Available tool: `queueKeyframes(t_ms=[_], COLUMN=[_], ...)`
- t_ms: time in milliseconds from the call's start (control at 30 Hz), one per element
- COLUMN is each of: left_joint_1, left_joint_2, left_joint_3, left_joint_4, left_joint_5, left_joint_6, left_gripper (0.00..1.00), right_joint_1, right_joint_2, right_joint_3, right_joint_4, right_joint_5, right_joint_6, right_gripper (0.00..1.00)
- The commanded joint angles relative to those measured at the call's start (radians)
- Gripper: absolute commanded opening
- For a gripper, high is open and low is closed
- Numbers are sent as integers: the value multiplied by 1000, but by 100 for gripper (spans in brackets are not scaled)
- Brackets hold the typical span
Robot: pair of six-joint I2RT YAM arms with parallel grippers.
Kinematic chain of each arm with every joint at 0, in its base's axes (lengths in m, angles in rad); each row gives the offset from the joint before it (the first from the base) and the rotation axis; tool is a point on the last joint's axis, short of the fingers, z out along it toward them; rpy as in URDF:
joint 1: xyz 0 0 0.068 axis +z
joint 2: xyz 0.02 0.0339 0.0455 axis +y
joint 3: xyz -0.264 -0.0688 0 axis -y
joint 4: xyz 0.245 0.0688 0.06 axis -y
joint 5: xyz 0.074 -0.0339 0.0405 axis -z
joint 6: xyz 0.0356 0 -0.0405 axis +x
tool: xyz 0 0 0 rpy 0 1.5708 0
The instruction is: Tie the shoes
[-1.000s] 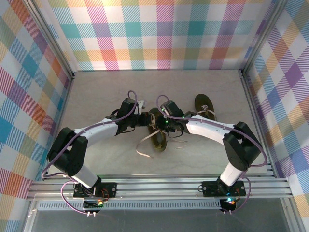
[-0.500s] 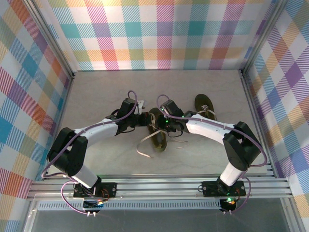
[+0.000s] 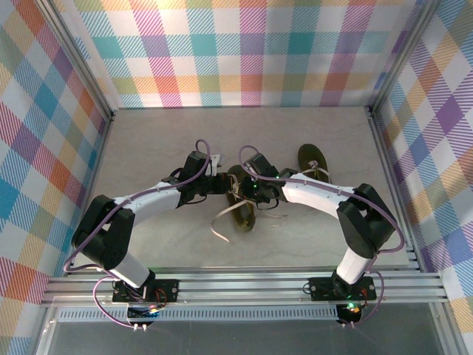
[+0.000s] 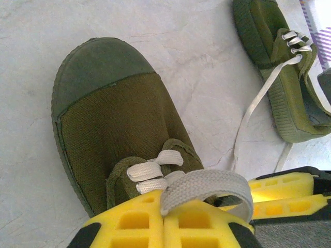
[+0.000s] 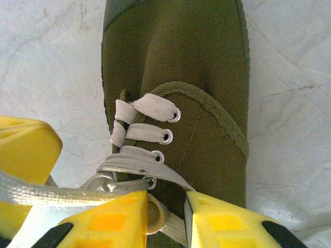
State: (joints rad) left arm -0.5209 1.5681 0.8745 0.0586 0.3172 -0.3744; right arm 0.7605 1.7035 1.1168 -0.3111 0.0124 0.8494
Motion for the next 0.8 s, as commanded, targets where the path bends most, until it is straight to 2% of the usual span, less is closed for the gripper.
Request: queueKeyframes(t_ms=[0, 467, 767], left_joint_1=[9, 8, 8], left_joint_2=[-6, -9, -13], left_joint_3=[-10, -23, -25], left_joint_4=[14, 49, 42], left_joint_5=[14, 48, 34], left_joint_6=[5, -3, -2], left_gripper=[0, 0, 0], right_joint_1=[3, 3, 2], right_joint_2=[25, 33, 24], right_joint_3=[30, 23, 26], right_joint_4=[4, 77, 43], right_joint_5=[-20, -58, -28], right_joint_6=[7, -14, -13], right_gripper=[25, 22, 9])
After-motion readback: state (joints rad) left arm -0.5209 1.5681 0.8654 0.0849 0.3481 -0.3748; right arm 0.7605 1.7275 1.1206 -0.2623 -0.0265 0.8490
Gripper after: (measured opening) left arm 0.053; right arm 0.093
